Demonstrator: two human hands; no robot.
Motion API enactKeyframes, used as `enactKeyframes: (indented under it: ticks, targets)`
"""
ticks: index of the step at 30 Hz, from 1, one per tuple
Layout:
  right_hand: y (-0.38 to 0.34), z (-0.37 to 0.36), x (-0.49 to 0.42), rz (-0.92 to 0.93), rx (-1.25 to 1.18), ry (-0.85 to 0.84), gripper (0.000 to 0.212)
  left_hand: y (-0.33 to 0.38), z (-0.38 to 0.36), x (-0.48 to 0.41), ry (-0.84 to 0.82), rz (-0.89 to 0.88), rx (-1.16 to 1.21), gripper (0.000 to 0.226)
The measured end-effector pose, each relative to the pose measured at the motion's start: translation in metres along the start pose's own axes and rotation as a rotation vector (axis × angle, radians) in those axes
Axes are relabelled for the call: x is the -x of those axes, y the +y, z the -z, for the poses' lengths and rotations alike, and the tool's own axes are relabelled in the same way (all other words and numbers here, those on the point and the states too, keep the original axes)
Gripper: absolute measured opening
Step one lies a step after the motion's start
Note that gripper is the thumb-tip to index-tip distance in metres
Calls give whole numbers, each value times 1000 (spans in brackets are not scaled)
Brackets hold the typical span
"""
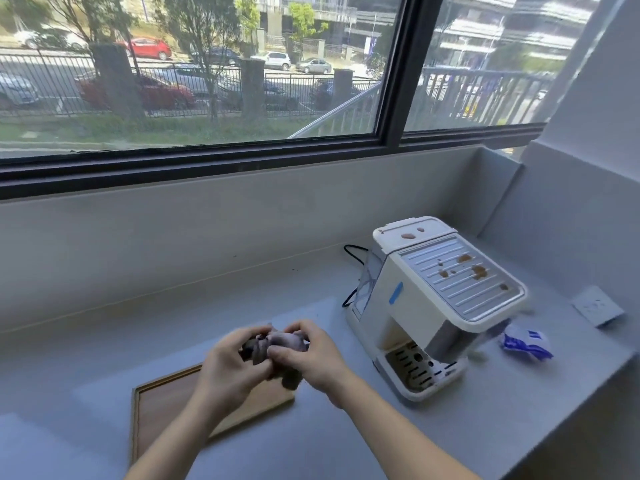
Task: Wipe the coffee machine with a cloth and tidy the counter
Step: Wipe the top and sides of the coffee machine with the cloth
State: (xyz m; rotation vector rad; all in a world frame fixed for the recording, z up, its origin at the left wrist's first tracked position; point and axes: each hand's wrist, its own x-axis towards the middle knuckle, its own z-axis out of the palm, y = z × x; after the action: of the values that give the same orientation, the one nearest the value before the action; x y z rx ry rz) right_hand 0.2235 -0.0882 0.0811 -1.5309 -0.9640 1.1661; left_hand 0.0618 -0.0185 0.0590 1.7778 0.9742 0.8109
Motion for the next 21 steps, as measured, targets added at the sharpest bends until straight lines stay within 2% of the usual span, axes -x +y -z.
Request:
enactKeyframes:
  ticks: [7, 12, 16, 21]
  targets:
    - [-58, 45, 47, 284, 16, 211, 24, 82, -18, -8, -23, -342, 87, 47]
    - [-91, 96, 79, 466, 189, 379, 30, 143, -58, -19, -30, -526, 51, 46]
    - [-109, 150, 98, 508, 271, 486, 31, 187, -99, -26, -15, -631, -4, 51]
    - [-108, 238, 111, 557, 331, 536, 30, 226, -170, -31, 37, -728, -113, 49]
